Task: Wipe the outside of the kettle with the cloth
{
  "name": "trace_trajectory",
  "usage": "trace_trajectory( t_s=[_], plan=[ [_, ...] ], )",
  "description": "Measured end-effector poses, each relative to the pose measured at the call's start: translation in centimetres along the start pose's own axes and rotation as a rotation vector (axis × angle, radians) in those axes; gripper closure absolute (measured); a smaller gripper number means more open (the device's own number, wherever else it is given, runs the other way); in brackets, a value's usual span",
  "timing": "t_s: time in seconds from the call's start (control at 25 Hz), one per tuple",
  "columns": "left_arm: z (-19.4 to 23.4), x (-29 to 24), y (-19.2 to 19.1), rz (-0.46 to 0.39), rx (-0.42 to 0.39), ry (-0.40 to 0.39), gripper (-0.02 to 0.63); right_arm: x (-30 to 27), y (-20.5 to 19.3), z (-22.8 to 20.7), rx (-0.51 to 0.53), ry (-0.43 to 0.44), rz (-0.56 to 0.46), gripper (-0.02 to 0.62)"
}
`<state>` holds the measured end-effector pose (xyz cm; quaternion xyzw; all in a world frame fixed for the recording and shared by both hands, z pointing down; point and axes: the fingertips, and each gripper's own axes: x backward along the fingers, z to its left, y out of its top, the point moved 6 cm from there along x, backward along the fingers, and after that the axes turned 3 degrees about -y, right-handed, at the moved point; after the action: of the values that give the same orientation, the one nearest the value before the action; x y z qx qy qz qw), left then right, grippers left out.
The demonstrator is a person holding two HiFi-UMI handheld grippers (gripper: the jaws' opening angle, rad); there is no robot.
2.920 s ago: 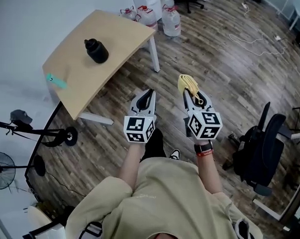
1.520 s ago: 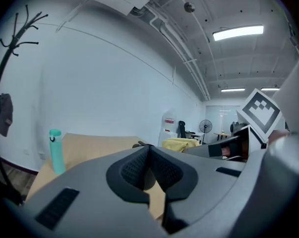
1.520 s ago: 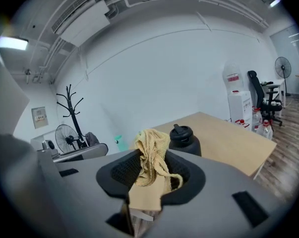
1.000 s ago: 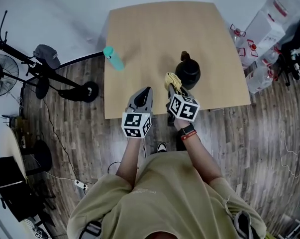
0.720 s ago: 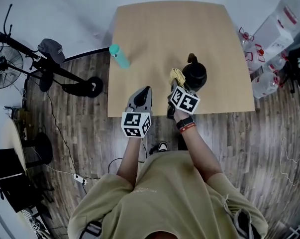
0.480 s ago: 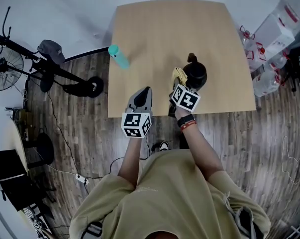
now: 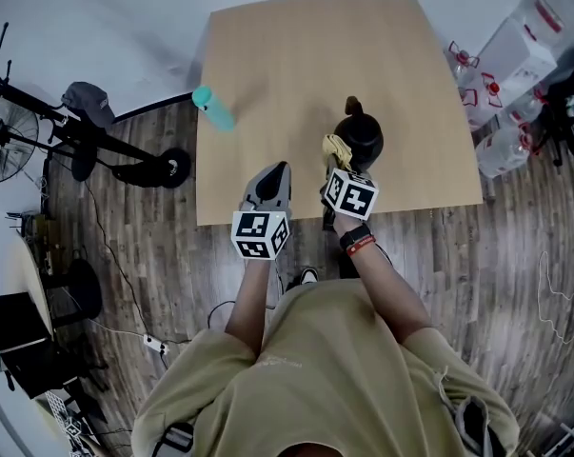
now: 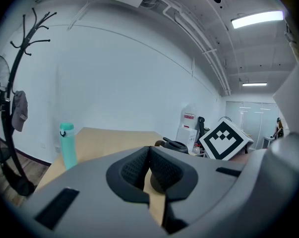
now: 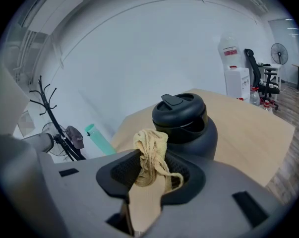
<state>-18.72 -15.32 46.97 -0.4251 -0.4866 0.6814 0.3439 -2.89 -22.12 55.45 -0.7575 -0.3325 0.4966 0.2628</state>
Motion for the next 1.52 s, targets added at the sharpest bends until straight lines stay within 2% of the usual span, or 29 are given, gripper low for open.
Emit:
trace_trajectory(
  t_s=[0.44, 0.96, 1.28, 1.52],
  plan=[
    [-3.3, -1.1, -1.8, 0.032, 0.015, -0.034, 0.581, 2.4, -0.6, -3.8, 0.088, 0.047, 0.030, 0.459],
    [-6.6, -3.0, -0.6, 0.044, -0.044, -0.110, 0.581, 4.3, 0.1, -8.1, 0.208, 0.083, 0.051, 0.459],
    [-7.8, -4.6, -0.7, 0.063, -0.066, -0.127, 0.581, 4.5, 1.1, -11.2, 0.285, 0.026, 0.034, 0.462],
    [-8.3, -5.2, -0.8, 0.076, -0.098, -0.124, 0.581, 3.9, 2.5, -13.7, 0.371, -0.066, -0.004, 0.462]
  ],
)
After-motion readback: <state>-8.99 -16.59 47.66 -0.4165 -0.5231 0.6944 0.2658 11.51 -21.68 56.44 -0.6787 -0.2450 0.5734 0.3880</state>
